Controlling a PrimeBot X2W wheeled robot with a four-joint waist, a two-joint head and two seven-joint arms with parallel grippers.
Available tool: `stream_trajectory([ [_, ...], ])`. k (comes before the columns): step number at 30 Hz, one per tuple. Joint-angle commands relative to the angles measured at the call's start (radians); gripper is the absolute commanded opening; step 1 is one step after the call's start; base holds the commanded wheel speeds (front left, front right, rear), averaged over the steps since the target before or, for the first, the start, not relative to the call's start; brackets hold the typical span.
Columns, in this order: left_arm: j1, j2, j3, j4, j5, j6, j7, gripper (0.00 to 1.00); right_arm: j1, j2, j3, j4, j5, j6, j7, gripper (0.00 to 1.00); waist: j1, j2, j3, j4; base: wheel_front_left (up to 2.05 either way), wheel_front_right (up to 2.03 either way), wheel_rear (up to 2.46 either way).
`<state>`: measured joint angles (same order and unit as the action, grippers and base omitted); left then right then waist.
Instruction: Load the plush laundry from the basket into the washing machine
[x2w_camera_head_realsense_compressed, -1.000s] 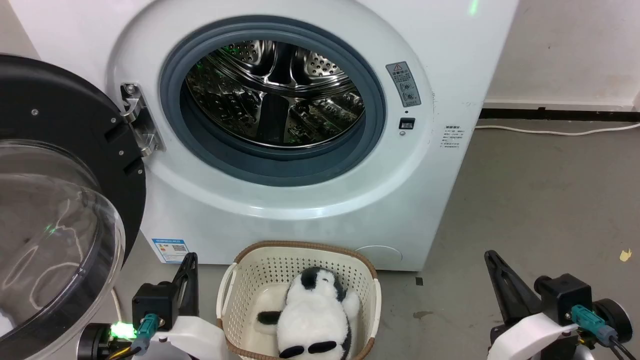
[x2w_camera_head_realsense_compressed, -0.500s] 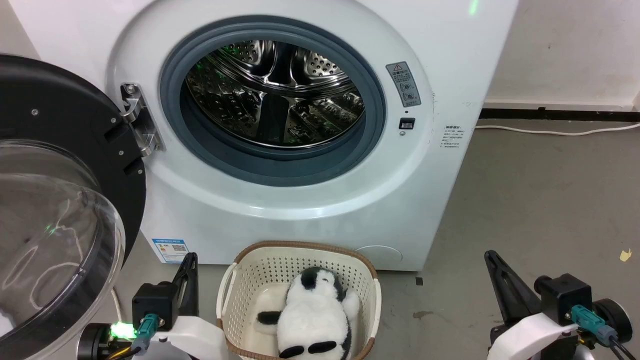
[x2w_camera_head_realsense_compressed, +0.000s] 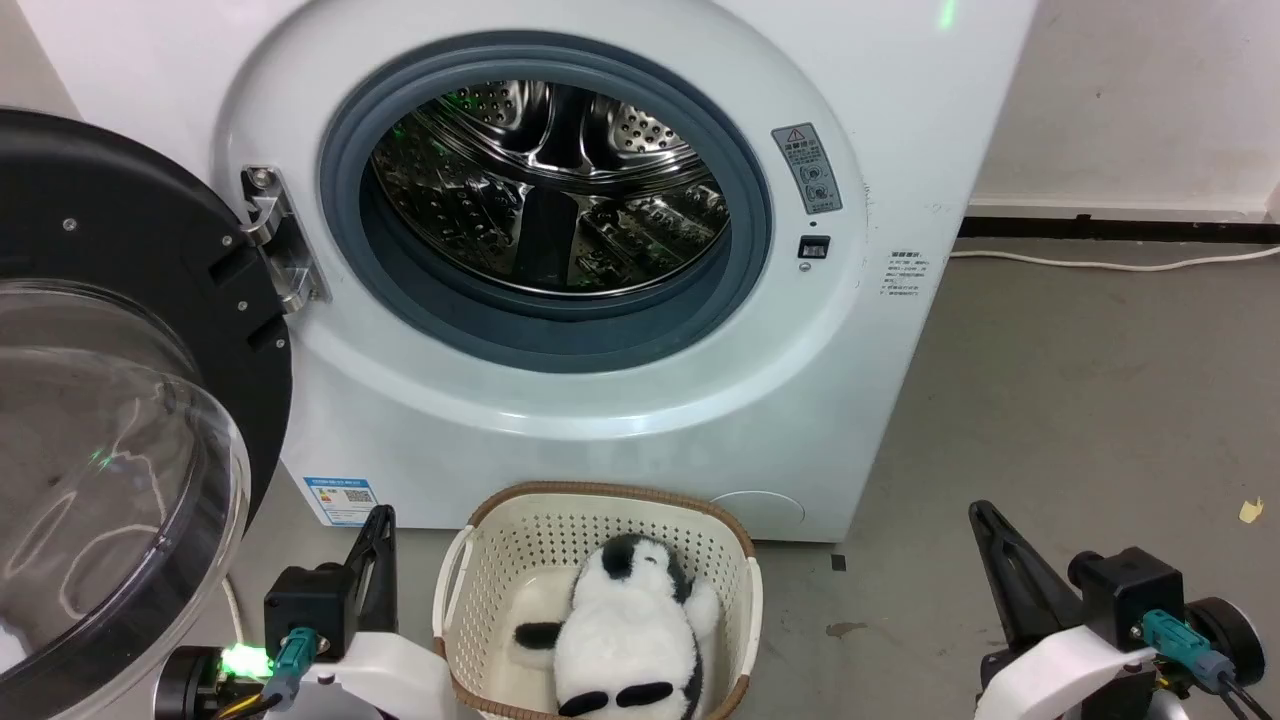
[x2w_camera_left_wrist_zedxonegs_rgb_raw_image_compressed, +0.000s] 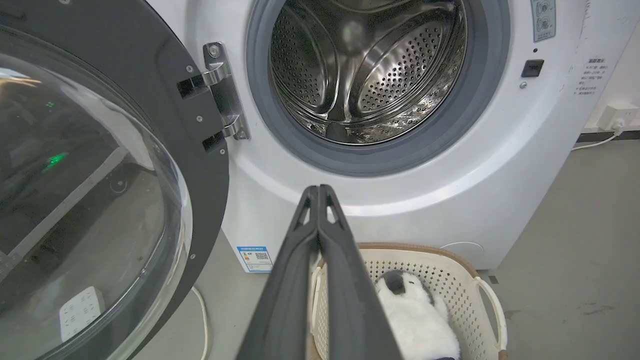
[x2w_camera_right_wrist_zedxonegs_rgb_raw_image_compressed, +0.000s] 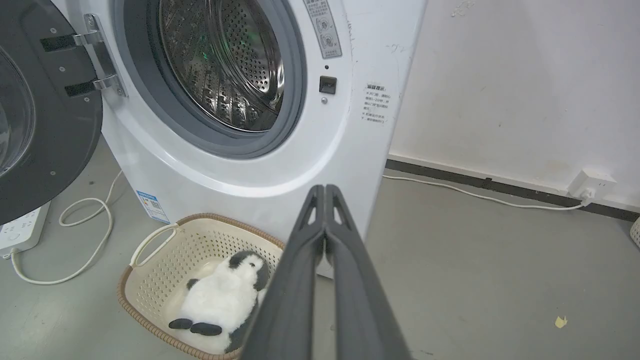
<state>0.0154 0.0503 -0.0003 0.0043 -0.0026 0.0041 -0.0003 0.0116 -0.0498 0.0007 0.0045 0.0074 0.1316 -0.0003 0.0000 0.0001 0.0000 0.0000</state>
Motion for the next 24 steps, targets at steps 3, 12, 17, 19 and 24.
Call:
stream_trajectory([
  [3, 0.0, 0.0, 0.0, 0.0, 0.0, 0.0, 0.0, 1.0, 0.0, 0.0, 0.0, 0.001, 0.001, 0.0, 0.0, 1.0, 0.0, -0.0001, 0.0, 0.0, 0.0, 0.0, 0.0],
  [12, 0.0, 0.0, -0.008, 0.001, -0.003, 0.002, -0.013, 1.0, 0.002, 0.0, -0.004, 0.002, 0.013, 0.0, -0.013, 1.0, 0.0, -0.0001, 0.001, -0.003, 0.0, 0.0, 0.0],
  [17, -0.003, 0.0, -0.015, 0.001, -0.004, 0.002, -0.023, 1.0, 0.0, 0.0, -0.011, 0.001, 0.018, 0.0, -0.023, 1.0, 0.0, -0.0001, 0.011, -0.011, 0.0, 0.0, 0.0],
  [19, -0.005, 0.001, -0.017, 0.001, -0.004, 0.001, -0.027, 1.0, -0.003, 0.0, -0.016, 0.001, 0.026, 0.0, -0.027, 1.0, 0.0, -0.0001, 0.019, -0.015, 0.0, 0.0, 0.0],
  [24, -0.019, 0.008, -0.023, 0.015, -0.007, -0.005, -0.042, 1.0, -0.015, 0.0, -0.023, 0.004, 0.043, 0.0, -0.042, 1.0, 0.0, -0.0001, 0.06, -0.038, 0.0, 0.0, 0.0],
])
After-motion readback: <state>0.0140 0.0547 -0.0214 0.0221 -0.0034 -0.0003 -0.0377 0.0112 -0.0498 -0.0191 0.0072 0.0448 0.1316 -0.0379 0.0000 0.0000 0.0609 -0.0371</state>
